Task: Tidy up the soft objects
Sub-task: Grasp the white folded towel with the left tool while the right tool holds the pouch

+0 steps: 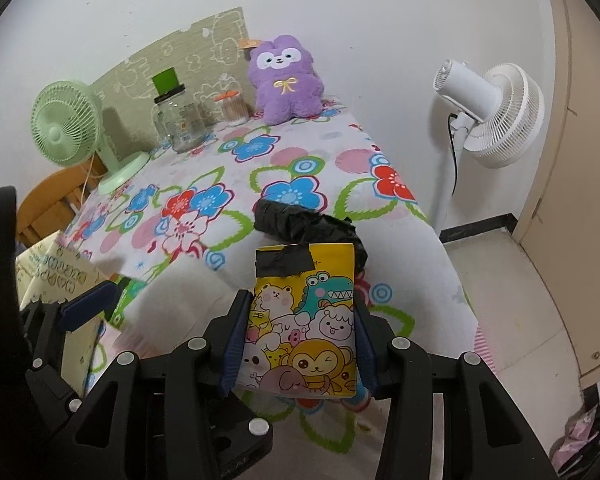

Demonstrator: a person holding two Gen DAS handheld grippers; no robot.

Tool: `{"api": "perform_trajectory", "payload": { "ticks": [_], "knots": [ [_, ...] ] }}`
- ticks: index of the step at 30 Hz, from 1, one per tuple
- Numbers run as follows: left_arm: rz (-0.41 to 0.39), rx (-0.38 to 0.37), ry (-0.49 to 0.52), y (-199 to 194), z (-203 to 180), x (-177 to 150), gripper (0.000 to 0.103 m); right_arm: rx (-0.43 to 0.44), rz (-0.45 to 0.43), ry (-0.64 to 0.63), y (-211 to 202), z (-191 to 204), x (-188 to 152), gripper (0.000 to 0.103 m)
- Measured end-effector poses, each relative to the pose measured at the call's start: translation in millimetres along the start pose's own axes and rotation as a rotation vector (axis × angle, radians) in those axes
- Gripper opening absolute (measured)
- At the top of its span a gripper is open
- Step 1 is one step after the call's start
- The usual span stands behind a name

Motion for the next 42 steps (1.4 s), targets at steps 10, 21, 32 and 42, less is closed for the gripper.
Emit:
{"api": "perform_trajectory", "payload": {
  "ticks": [10, 21, 32, 42],
  "knots": [
    [0.048, -0.014, -0.005, 21, -5, -1, 0.094, 0.008, 0.042, 0.027, 21, -7, -1, 0.050],
    [0.035, 0.005, -0.011, 18, -2, 0, 0.074, 0.011, 0.043, 0.035, 24, -6, -1, 0.050],
    [0.026, -0.016, -0.014, 5, 0, -2, 0.041, 0.029, 0.034, 0.035, 16, 2, 0, 0.050],
    [0.036, -0.034, -0.031, -5, 2, -9, 0.018, 0.026, 0.044, 0.023, 6, 7, -5, 0.050]
  ]
}}
Point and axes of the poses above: each gripper's, at about its wrist camera, not at the fingertips, and y roughly the way its jaws point, z to its left, x to its top, the point moved 9 cm from there along y, roughly the way its jaws point, and after that the axes turned 4 degrees about z, right-handed, at the moved point
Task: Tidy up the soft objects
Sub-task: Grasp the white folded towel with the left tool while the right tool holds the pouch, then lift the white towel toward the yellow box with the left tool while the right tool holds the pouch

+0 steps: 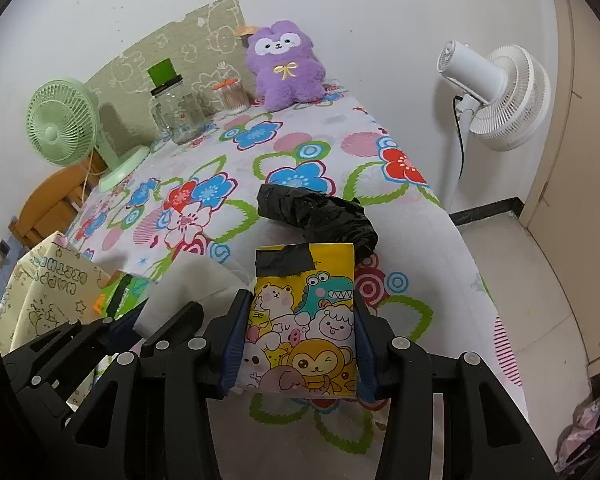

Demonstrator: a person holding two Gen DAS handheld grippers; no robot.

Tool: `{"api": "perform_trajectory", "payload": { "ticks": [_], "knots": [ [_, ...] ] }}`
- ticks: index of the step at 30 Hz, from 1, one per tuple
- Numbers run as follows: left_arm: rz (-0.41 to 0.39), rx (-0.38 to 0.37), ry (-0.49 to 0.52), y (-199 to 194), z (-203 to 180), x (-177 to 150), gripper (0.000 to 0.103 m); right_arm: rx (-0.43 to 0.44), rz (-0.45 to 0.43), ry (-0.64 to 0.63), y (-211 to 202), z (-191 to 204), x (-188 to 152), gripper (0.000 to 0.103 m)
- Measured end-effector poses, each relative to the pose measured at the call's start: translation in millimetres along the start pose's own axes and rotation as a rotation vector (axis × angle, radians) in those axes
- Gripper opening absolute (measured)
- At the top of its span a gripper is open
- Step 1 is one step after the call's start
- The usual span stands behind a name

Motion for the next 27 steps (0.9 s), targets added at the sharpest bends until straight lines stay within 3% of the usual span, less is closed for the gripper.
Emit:
{"api": "perform_trajectory", "payload": {
  "ticks": [27],
  "knots": [
    [-0.095, -0.003, -0.060, -73, 25, 2, 0.016, 0.006, -0.108, -0.056, -73, 41, 10, 0.050]
  ]
}}
Point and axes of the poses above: each gripper's, at about its wrist camera, not at the fingertips, and y roughly the way its jaws point, z to its left, x to its top, the point moved 9 cm from there along y, roughly the way its jaws point, and after that the axes turned 4 degrees about z, right-handed, at the moved point
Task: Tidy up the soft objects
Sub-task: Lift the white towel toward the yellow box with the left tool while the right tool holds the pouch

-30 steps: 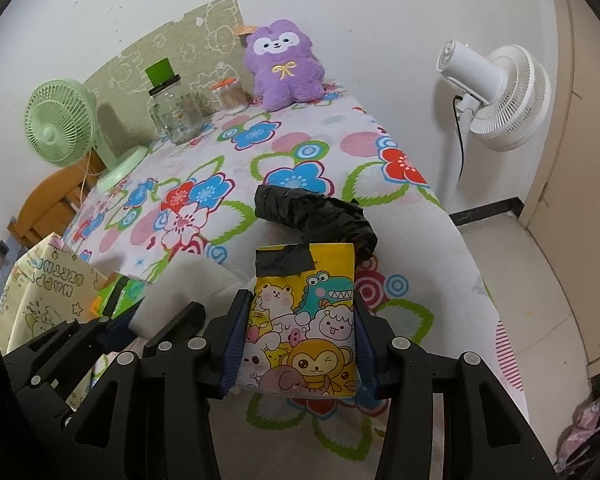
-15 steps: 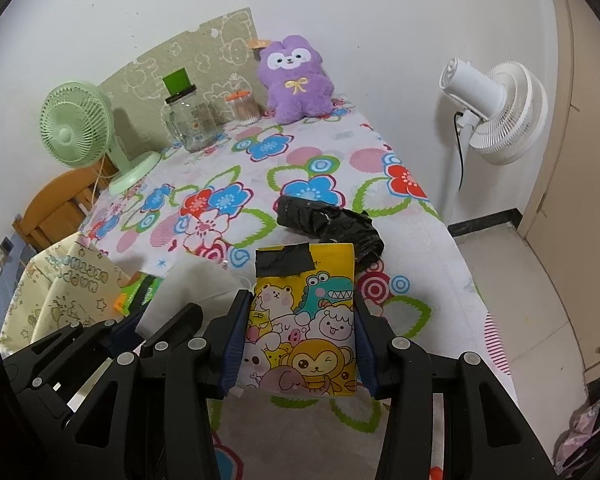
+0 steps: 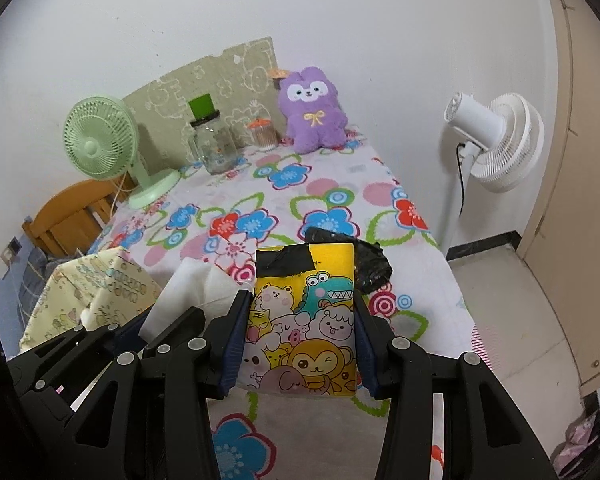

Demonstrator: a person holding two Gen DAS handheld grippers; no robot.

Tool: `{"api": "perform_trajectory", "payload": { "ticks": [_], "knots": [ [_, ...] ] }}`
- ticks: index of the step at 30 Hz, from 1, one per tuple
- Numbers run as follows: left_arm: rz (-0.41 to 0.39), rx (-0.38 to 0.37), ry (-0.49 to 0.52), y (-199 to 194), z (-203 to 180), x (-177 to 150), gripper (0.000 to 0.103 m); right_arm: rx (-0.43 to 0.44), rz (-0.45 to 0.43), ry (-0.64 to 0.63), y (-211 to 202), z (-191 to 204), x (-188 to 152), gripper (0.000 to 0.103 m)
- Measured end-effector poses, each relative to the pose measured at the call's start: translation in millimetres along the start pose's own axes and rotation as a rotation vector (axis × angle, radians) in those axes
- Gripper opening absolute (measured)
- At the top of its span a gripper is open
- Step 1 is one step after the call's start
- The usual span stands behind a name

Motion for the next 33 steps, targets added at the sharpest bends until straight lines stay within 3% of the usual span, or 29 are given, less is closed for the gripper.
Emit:
{"api": "perform_trajectory", "payload": {
  "ticks": [18, 33],
  "knots": [
    [-0.070, 0.006, -0.036, -46, 20, 16, 0.016, -0.001, -0.071, -0.049, -47, 30, 21, 0.051],
    [-0.113, 0.041, -0.057, -60, 55, 25, 0.016, -0.002, -0.089, -0.099, -53, 67, 35, 0.051]
  ]
}}
Point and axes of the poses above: each gripper's, at about its wrist camera, not at the fingertips, and y roughly the way its jaws point, z to its left, x to its top, the point moved 9 cm from there along y, roughly the way its jaws point, and after that the axes turned 4 degrees about z, right-handed, at the moved point
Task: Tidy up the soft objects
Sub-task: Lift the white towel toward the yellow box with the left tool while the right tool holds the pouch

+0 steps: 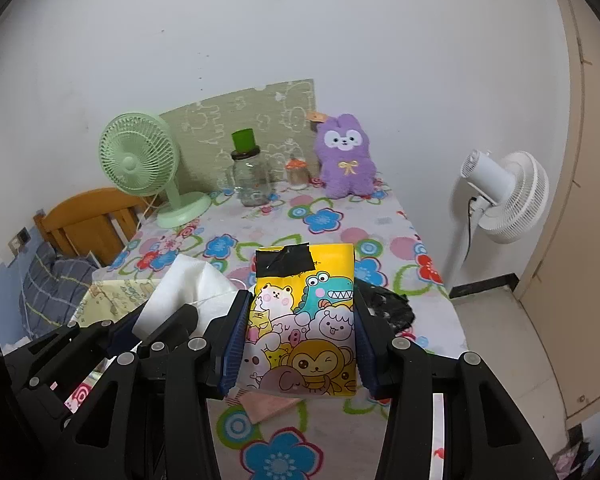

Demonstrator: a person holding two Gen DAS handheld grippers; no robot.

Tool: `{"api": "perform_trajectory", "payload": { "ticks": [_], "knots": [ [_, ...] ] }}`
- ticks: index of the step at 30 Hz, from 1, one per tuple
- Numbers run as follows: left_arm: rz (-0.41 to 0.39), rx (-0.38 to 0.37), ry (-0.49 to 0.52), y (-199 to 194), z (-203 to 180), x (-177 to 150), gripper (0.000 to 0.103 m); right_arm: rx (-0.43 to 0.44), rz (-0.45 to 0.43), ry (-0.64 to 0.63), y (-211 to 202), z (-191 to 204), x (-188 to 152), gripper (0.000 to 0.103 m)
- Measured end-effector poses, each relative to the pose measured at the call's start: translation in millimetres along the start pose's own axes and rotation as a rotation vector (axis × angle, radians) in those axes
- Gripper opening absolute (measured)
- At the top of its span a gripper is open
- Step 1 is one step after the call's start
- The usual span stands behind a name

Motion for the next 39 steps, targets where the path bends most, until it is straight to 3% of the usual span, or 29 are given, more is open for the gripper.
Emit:
{"api": "perform_trajectory", "payload": {
  "ticks": [21, 39],
  "knots": [
    [-0.002, 0.068, -0.053, 6, 74, 4, 0.016, 0.061, 0.013, -0.071, 26, 75, 14, 0.051],
    [0.041, 0.114, -0.114, 21, 138, -18, 0.017, 0.116, 0.067, -0.144, 62, 140, 1, 0.051]
  ]
}}
Point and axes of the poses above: each gripper's, at about its wrist camera, not at the fingertips, and y roughly the way its jaws point, z to its left, x to its top, the point moved 9 cm from there along y, roughly the way its jaws point, and after that the axes turned 4 degrees about z, right-handed, at the moved point
